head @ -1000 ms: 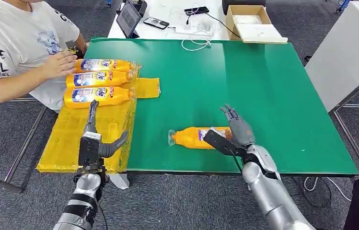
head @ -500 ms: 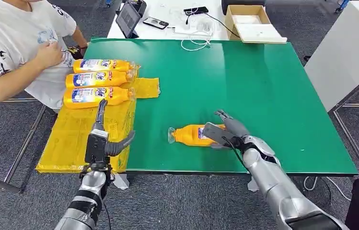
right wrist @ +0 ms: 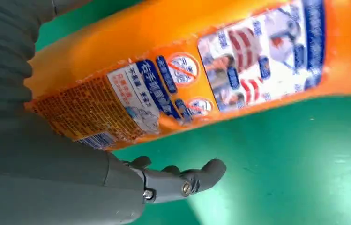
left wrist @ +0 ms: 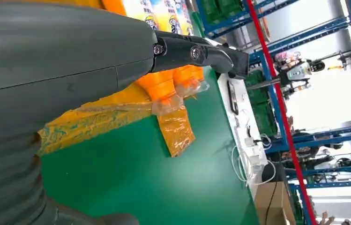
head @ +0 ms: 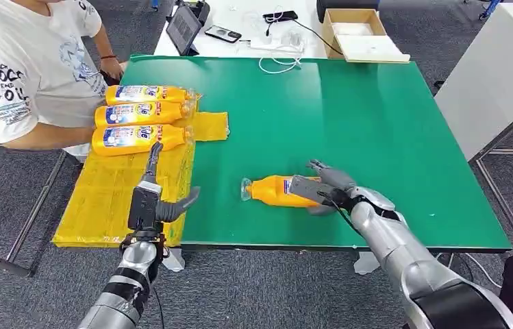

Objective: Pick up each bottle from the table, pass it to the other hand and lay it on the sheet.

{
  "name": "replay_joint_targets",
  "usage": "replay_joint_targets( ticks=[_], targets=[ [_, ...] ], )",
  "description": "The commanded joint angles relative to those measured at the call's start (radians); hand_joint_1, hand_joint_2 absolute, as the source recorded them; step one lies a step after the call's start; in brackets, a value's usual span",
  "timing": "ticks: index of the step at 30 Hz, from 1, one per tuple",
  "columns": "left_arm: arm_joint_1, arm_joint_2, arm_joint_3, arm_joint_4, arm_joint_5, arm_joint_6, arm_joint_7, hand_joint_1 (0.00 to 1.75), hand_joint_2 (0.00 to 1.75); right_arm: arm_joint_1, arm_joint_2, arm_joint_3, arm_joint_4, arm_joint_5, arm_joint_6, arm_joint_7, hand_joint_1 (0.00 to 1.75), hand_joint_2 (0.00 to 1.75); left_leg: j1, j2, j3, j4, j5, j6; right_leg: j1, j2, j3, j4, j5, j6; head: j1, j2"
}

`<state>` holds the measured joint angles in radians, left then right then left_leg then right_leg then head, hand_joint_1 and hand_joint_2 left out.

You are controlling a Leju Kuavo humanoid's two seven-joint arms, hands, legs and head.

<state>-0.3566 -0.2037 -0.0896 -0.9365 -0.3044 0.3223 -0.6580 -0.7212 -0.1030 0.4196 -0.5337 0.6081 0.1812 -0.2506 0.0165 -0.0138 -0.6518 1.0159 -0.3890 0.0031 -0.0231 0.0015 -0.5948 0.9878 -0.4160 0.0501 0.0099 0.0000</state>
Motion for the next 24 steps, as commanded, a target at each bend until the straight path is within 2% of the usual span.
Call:
replay_joint_targets(
  ticks=[1, 6, 10, 14, 15, 16, 18, 19, 24],
  targets=[
    [-0.047, 0.004, -0.022, 0.092, 0.02, -0.016, 0.011, 0.0, 1.75, -0.043, -0.047, 0.113, 0.107, 0.001, 0.07, 0.056, 0.0, 1.75, 0.0, -0.001, 0.003, -0.001, -0.001, 0.001, 0.001, -0.002, 0.004, -0.001, -0.001, -0.003, 0.0, 0.0],
    [-0.056, 0.0, -0.027, 0.111, 0.031, -0.021, 0.014, 0.0, 1.75, -0.054, -0.071, 0.185, 0.118, 0.022, 0.116, 0.058, 0.0, 1.75, 0.0, -0.003, 0.003, -0.001, -0.001, 0.001, 0.001, -0.003, 0.005, -0.002, -0.001, -0.003, 0.0, 0.0],
    [-0.053, -0.002, -0.025, 0.11, 0.043, -0.024, 0.023, 0.0, 1.75, -0.062, -0.07, 0.274, 0.128, 0.071, 0.071, 0.089, 0.0, 1.75, 0.0, -0.001, 0.004, -0.001, -0.001, 0.001, 0.001, -0.002, 0.006, -0.002, -0.001, -0.003, 0.0, 0.0],
    [-0.045, -0.003, -0.024, 0.102, 0.044, -0.024, 0.023, 0.0, 1.75, -0.042, -0.04, 0.286, 0.13, 0.076, 0.038, 0.111, 0.03, 1.75, 0.001, 0.001, 0.005, -0.001, -0.002, 0.0, 0.002, 0.0, 0.005, -0.002, -0.001, -0.003, 0.001, 0.0],
    [-0.044, -0.003, -0.024, 0.1, 0.044, -0.025, 0.024, 0.0, 1.75, -0.035, -0.034, 0.287, 0.131, 0.077, 0.026, 0.118, 0.4, 1.75, 0.001, 0.001, 0.005, -0.001, -0.002, 0.0, 0.002, 0.0, 0.006, -0.002, -0.001, -0.003, -0.001, 0.0],
    [-0.042, -0.004, -0.023, 0.098, 0.045, -0.026, 0.025, 0.0, 1.75, -0.026, -0.027, 0.281, 0.129, 0.073, 0.006, 0.123, 1.2, 1.75, 0.001, 0.001, 0.004, -0.001, -0.001, 0.0, 0.002, 0.0, 0.004, -0.002, -0.001, -0.002, 0.0, 0.0],
    [-0.037, -0.005, -0.021, 0.092, 0.047, -0.024, 0.027, 0.0, 1.75, -0.004, -0.011, 0.269, 0.124, 0.065, -0.04, 0.135, 1.61, 1.75, 0.001, 0.003, 0.004, -0.001, -0.001, 0.0, 0.002, 0.0, 0.004, -0.002, 0.0, -0.002, 0.0, 0.0],
    [-0.035, -0.005, -0.02, 0.089, 0.046, -0.023, 0.026, 0.0, 1.75, 0.005, -0.004, 0.264, 0.123, 0.063, -0.055, 0.138, 1.75, 1.75, 0.001, 0.003, 0.005, -0.001, -0.001, 0.0, 0.002, 0.0, 0.004, -0.002, 0.0, -0.002, 0.0, 0.0],
    [-0.028, -0.004, -0.02, 0.084, 0.044, -0.022, 0.029, 0.0, 1.75, 0.023, 0.006, 0.246, 0.119, 0.055, -0.099, 0.141, 1.75, 1.75, 0.001, 0.006, 0.006, -0.001, -0.001, 0.0, 0.002, 0.004, 0.004, -0.002, 0.001, -0.003, 0.0, 0.0]
  ],
)
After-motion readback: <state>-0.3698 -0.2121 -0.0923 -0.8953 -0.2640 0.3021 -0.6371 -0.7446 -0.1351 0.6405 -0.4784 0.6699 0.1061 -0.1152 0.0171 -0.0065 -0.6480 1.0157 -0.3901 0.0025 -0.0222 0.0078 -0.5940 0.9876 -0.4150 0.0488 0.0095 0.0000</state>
